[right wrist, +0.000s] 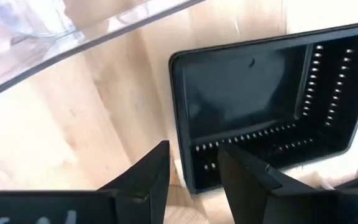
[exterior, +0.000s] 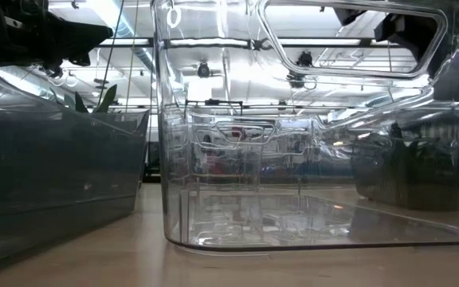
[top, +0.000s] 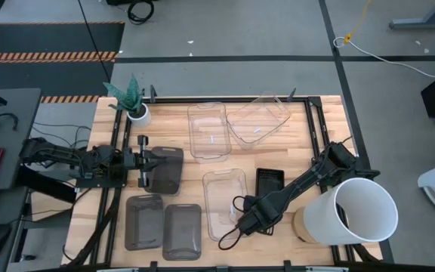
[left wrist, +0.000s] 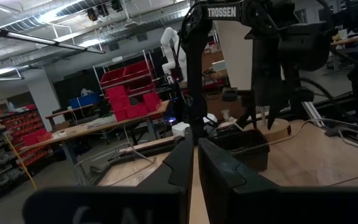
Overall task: Stack baskets by color
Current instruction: Stack the bottom transparent bin on the top left transparent bin
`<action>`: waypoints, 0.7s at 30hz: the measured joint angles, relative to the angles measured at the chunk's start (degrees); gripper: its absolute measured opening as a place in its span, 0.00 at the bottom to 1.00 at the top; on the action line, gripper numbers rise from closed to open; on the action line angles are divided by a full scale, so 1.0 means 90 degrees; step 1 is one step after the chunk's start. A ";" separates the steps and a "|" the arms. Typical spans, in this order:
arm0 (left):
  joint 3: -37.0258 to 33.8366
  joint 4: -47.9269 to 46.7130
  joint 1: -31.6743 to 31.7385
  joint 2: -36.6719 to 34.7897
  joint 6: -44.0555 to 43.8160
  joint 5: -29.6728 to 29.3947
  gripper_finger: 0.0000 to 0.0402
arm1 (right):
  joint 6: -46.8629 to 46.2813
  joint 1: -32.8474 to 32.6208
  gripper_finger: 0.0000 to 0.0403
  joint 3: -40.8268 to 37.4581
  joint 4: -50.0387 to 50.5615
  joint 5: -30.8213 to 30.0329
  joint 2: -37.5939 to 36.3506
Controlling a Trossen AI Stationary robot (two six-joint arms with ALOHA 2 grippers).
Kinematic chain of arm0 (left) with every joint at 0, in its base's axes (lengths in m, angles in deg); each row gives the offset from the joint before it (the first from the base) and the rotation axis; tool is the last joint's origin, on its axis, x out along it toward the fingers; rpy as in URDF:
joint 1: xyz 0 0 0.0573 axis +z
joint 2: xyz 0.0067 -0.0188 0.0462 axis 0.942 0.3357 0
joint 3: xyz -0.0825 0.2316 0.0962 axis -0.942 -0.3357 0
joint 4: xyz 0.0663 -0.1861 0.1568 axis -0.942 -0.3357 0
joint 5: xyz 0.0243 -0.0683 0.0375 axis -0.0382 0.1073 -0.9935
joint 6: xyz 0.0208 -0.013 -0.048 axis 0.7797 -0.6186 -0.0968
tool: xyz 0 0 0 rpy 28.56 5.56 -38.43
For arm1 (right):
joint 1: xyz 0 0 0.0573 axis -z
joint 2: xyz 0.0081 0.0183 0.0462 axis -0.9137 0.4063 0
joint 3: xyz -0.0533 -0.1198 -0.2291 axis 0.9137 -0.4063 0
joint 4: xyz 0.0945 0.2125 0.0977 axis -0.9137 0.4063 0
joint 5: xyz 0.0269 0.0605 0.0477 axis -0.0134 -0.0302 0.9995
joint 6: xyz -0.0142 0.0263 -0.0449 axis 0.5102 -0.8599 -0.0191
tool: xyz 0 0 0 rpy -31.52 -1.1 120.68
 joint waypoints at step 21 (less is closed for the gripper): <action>0.0000 0.0002 0.0000 0.0000 0.0002 0.0001 0.08 | 0.2407 0.0646 0.33 0.0177 -0.0882 -0.0955 -0.0544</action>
